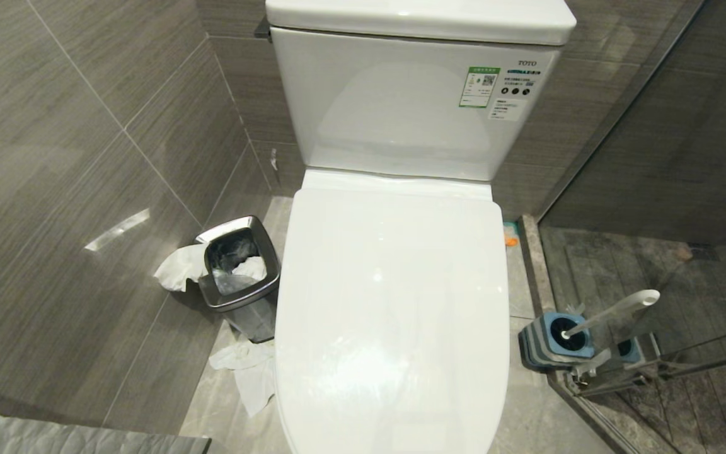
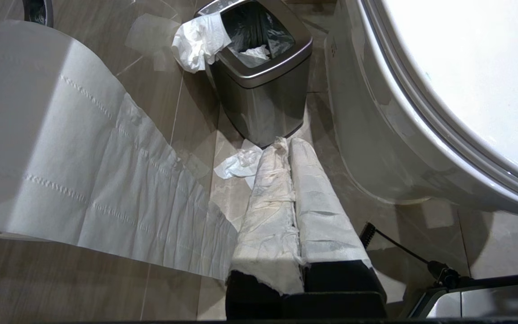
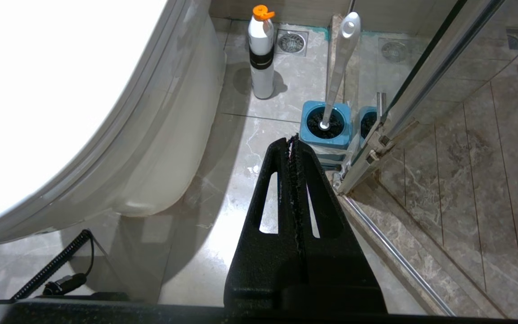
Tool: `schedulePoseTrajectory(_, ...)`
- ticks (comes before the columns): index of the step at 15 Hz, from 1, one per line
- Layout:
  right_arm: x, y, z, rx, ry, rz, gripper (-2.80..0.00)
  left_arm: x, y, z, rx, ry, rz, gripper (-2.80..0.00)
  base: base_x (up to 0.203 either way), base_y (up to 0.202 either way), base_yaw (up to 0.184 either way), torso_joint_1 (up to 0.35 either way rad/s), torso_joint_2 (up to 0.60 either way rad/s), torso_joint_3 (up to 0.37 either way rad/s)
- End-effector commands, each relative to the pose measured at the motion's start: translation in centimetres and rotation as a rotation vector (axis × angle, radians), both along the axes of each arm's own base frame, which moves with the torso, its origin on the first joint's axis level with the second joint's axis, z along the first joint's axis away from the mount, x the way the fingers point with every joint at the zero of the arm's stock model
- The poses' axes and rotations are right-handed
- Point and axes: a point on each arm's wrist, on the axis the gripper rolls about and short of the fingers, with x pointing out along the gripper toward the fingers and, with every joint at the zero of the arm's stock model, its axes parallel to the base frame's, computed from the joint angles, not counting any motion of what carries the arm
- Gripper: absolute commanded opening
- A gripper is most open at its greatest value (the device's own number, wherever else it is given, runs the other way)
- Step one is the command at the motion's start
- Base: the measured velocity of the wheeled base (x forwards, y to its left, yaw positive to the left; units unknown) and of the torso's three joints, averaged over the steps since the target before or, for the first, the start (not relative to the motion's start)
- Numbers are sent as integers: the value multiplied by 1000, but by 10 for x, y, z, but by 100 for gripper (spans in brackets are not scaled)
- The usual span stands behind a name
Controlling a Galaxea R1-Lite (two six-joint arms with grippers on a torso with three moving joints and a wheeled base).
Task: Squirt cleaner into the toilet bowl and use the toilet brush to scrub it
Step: Use the left hand to lift the toilet lid slightly
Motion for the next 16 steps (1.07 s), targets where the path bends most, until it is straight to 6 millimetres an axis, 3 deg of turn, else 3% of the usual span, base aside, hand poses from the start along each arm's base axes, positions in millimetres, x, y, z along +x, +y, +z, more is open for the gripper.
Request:
schedulePoseTrajectory(1, 0, 0, 0, 0, 1, 1, -280, 0, 0, -1, -4, 4, 0, -280, 0, 0, 0, 0, 0, 0)
schedulePoseTrajectory(16, 0, 0, 0, 0, 1, 0, -280, 0, 0, -1, -10, 6, 3, -280, 0, 0, 0, 0, 0, 0)
